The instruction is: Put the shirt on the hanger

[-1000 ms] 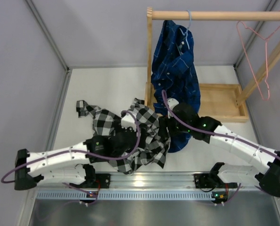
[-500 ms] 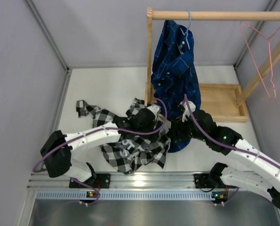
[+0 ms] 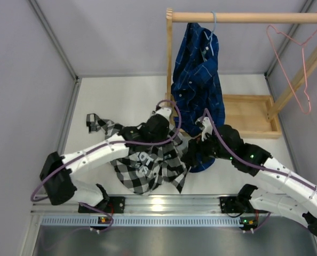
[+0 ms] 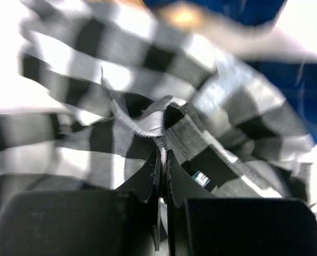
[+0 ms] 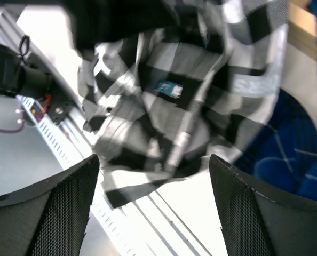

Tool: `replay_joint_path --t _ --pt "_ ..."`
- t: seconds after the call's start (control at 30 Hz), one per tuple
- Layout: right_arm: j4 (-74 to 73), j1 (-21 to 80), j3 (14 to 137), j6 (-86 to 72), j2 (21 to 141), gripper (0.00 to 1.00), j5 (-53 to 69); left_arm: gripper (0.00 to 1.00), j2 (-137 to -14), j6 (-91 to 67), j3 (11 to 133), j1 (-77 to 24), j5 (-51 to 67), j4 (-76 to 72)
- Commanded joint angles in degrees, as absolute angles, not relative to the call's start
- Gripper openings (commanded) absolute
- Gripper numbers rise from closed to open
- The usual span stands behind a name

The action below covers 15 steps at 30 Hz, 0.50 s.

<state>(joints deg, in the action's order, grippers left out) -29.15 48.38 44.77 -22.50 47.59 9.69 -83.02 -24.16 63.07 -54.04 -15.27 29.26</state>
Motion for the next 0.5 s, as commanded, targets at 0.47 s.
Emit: replay_joint_path --t 0.47 --pt "-14.2 48.8 56.2 -18.6 67.7 0.80 14.7 0.00 -47.1 -27.7 51.1 -52.8 -19.6 11.3"
